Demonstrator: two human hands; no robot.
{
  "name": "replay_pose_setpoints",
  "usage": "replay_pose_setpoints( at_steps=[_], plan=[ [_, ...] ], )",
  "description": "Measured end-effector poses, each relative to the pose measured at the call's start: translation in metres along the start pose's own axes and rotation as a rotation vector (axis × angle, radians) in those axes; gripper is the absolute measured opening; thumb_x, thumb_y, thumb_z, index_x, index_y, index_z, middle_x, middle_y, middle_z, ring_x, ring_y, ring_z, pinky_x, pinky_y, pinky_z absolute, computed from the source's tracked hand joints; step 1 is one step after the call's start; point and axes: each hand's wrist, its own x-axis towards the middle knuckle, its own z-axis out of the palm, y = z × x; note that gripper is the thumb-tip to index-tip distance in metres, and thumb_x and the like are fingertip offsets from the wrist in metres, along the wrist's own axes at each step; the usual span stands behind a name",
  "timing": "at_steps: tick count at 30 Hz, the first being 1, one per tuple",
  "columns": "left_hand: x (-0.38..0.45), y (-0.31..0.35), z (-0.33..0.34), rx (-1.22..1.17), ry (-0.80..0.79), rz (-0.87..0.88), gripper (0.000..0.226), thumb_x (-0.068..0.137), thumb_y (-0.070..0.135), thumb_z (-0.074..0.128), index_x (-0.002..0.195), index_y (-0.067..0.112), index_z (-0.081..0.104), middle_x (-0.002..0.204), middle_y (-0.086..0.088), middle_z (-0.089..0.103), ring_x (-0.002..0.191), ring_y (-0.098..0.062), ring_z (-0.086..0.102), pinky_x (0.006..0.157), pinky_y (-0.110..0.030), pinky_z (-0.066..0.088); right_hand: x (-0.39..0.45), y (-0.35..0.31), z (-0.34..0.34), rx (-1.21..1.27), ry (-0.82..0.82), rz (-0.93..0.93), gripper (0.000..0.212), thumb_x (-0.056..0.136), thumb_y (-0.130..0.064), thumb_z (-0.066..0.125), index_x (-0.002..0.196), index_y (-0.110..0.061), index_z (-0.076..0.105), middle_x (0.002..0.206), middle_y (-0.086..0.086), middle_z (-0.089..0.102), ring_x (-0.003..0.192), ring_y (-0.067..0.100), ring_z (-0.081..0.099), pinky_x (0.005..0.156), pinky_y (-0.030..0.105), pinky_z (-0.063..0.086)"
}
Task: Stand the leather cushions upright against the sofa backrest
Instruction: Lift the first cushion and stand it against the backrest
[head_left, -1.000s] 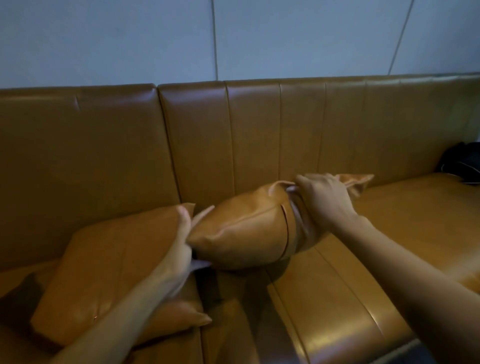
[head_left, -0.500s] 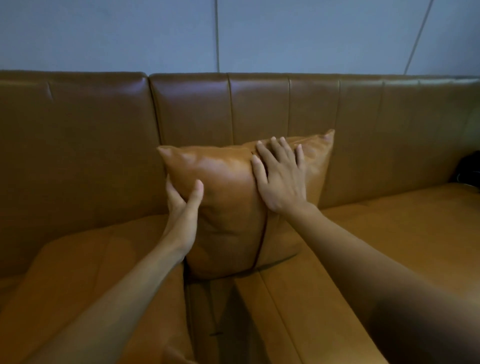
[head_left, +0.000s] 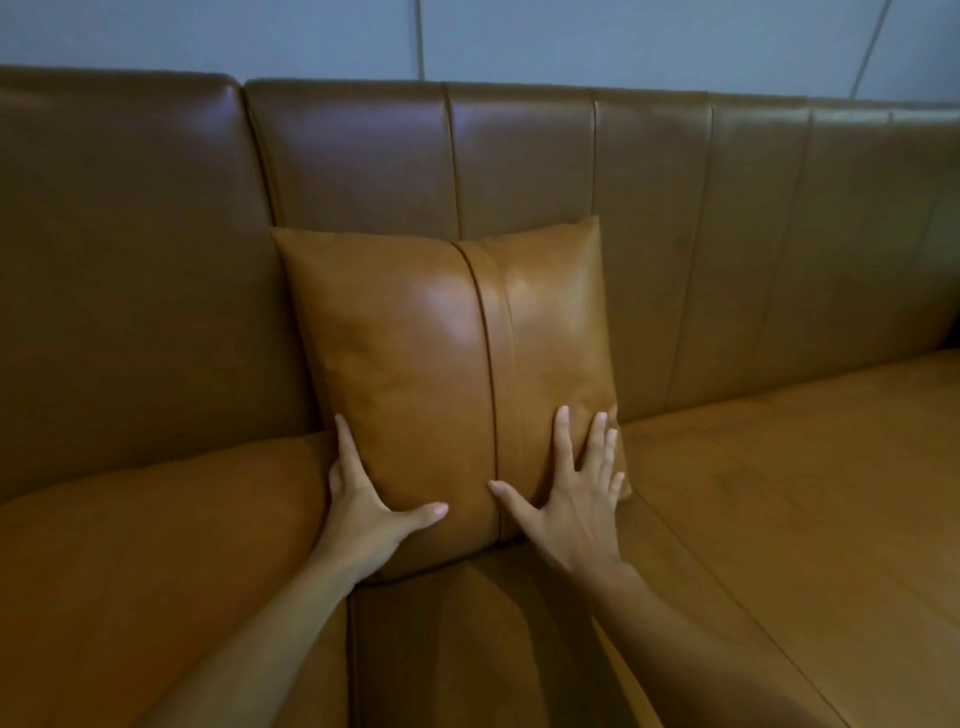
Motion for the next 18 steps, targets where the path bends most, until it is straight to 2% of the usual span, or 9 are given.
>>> replay_pose_setpoints(
  at_steps=[3, 8, 12, 16, 18],
  plan=[
    [0.001, -0.009, 0.011, 0.021, 0.047, -0.009, 0.154, 0.046, 0.044, 0.097, 0.129, 0.063, -0.031, 0.164, -0.004, 0.009, 0.142, -0.032, 0.032, 0.109, -0.048, 0.036, -0.006, 0.004, 0.015, 0.051, 0.043, 0.020, 0.117, 0.068, -0.092, 0.045, 0.153, -0.041, -0.017, 0.164, 0.011, -0.019, 0.149, 0.034, -0.018, 0.108, 0.075, 0.011],
    [-0.001, -0.022, 0.031, 0.073, 0.173, -0.022, 0.158, 0.044, 0.048, 0.096, 0.148, 0.045, -0.023, 0.161, -0.011, 0.019, 0.137, -0.035, 0.038, 0.106, -0.046, 0.038, -0.022, 0.015, 0.036, 0.097, 0.036, 0.031, 0.131, 0.061, -0.091, 0.056, 0.153, -0.038, -0.020, 0.162, 0.011, -0.026, 0.148, 0.034, -0.023, 0.106, 0.078, 0.017],
    [-0.012, -0.035, 0.051, 0.092, 0.180, -0.027, 0.159, 0.046, 0.046, 0.096, 0.150, 0.041, -0.024, 0.163, -0.010, 0.015, 0.141, -0.034, 0.033, 0.107, -0.047, 0.037, -0.022, 0.018, 0.039, 0.119, 0.066, 0.006, 0.131, 0.060, -0.091, 0.057, 0.152, -0.040, -0.020, 0.162, 0.010, -0.026, 0.148, 0.035, -0.022, 0.106, 0.077, 0.018],
    [-0.012, -0.041, 0.053, 0.094, 0.200, 0.069, 0.156, 0.049, 0.035, 0.098, 0.152, 0.037, -0.020, 0.164, -0.007, 0.014, 0.145, -0.029, 0.027, 0.112, -0.043, 0.030, -0.023, 0.019, 0.041, 0.111, 0.140, -0.024, 0.126, 0.064, -0.088, 0.058, 0.154, -0.038, -0.016, 0.163, 0.019, -0.016, 0.149, 0.041, -0.012, 0.112, 0.069, 0.022],
    [-0.012, -0.041, 0.056, 0.150, 0.202, 0.153, 0.151, 0.053, 0.032, 0.097, 0.152, 0.037, -0.018, 0.164, -0.005, 0.015, 0.145, -0.028, 0.028, 0.111, -0.042, 0.031, -0.022, 0.023, 0.042, 0.125, 0.178, 0.000, 0.122, 0.068, -0.084, 0.060, 0.155, -0.036, -0.010, 0.164, 0.022, -0.009, 0.150, 0.041, -0.006, 0.112, 0.064, 0.030]
  ],
)
